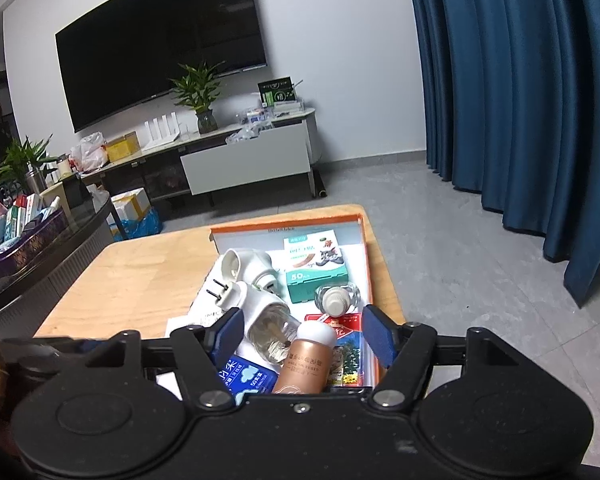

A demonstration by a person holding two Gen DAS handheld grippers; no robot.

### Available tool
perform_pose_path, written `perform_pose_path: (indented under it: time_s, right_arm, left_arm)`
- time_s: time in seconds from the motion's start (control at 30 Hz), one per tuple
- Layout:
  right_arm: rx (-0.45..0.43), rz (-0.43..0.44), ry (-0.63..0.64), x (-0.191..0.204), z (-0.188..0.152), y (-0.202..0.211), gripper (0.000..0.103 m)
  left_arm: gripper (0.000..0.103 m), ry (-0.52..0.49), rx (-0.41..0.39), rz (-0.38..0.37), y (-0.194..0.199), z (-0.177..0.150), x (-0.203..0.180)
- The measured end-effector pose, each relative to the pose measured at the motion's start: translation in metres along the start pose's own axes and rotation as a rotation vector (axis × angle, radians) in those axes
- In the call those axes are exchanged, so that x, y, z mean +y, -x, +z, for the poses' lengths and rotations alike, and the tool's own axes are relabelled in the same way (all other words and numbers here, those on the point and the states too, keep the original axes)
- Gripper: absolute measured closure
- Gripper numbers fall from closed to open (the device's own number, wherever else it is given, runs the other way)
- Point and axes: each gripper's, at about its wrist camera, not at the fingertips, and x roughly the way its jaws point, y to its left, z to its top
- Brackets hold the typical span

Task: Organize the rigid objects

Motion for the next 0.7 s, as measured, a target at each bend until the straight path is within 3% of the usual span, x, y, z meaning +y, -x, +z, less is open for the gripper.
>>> perform_pose_path:
  time_s: [0.07,0.13,0.3,0.53,0.7]
  right_arm:
    - [-0.004,-0.003,0.005,0.001,0.001,0.01,0.021]
    - [-0.003,-0.007,0.012,0.001,0.0,0.02,0.019]
    - [0.049,-0.053,0.042,0.003,-0.007,0.037,0.014]
    - [0.184,-0.059,0.045,0.001,-0.03,0.039,0.013]
    - [0.215,-0.049,0.04,0.005,-0.037,0.036,0.013]
  left_arm:
    - [0.0,0.002,-0.015,0.034,0.015,0.004,-0.005]
    - [0.0,0.014,-0.022,0.081,0.03,0.005,-0.011]
    - [0.0,0.029,0.001,0.09,0.055,-0.008,-0.03]
    - [0.0,0.018,0.043,0.14,0.054,-0.027,-0.04]
    - [0.0,0.047,0.059,0.156,0.052,-0.031,-0.037]
